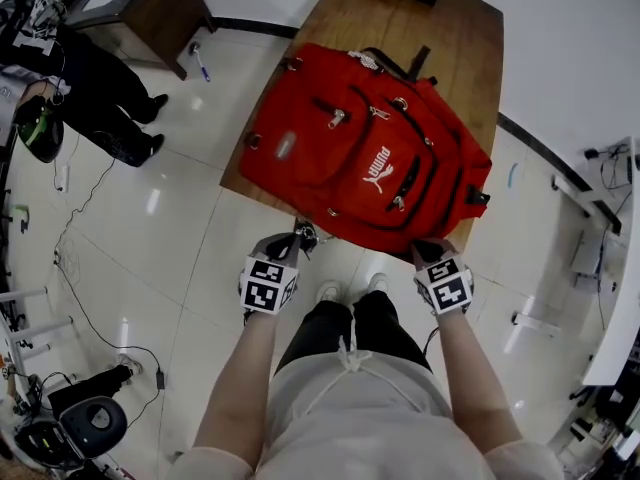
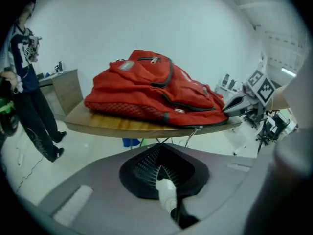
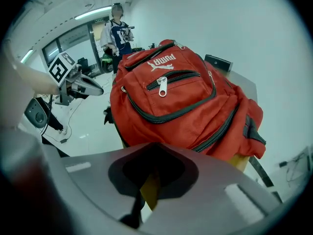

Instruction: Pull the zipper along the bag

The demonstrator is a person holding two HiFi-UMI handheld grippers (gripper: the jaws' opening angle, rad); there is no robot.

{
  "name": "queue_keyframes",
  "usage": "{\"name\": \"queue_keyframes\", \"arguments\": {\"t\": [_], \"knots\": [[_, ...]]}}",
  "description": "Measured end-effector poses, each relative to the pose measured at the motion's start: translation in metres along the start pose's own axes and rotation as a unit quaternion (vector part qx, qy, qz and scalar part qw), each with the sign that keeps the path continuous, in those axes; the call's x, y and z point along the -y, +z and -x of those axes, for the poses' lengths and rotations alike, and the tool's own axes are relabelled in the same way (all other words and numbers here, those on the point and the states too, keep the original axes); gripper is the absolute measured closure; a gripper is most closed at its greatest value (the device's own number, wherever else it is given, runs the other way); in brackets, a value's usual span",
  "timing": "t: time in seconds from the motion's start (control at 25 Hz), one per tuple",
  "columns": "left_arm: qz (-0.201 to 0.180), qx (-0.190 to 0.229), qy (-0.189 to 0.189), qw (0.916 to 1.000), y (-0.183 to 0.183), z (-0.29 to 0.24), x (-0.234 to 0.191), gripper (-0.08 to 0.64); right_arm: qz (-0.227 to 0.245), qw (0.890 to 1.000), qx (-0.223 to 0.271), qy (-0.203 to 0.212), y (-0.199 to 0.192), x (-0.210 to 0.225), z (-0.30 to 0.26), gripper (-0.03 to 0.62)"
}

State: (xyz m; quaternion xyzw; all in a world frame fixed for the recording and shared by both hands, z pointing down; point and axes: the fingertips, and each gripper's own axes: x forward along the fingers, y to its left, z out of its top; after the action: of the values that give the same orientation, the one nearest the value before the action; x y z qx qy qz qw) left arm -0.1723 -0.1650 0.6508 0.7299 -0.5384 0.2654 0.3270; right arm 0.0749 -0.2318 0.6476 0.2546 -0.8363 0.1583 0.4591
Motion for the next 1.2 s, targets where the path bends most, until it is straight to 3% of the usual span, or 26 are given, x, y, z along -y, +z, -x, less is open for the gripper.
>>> {"name": "queue_keyframes", "arguments": {"t": [0.16, 0.44, 0.84, 1.2], "knots": [[0.014, -0.01, 0.023, 0.9996, -0.01, 0.017, -0.04, 0.554, 0.002, 1.0, -0.002, -0.021, 0.0, 0.001, 0.001, 0.588], [-0.009, 0.004, -0.021, 0.9997, -0.009, 0.016, -0.007, 0.554, 0.001, 0.999, -0.006, -0.046, 0.002, 0.0, 0.002, 0.586], [-0.05, 0.066, -0.09, 0.9925, 0.025, 0.044, 0.035, 0.554, -0.055, 0.989, 0.107, -0.085, 0.026, -0.03, 0.061, 0.586], [-0.086, 0.151, -0.141, 0.9746, 0.059, 0.102, 0.09, 0.554, -0.109, 0.972, 0.193, -0.08, 0.013, -0.086, 0.118, 0.586]]}}
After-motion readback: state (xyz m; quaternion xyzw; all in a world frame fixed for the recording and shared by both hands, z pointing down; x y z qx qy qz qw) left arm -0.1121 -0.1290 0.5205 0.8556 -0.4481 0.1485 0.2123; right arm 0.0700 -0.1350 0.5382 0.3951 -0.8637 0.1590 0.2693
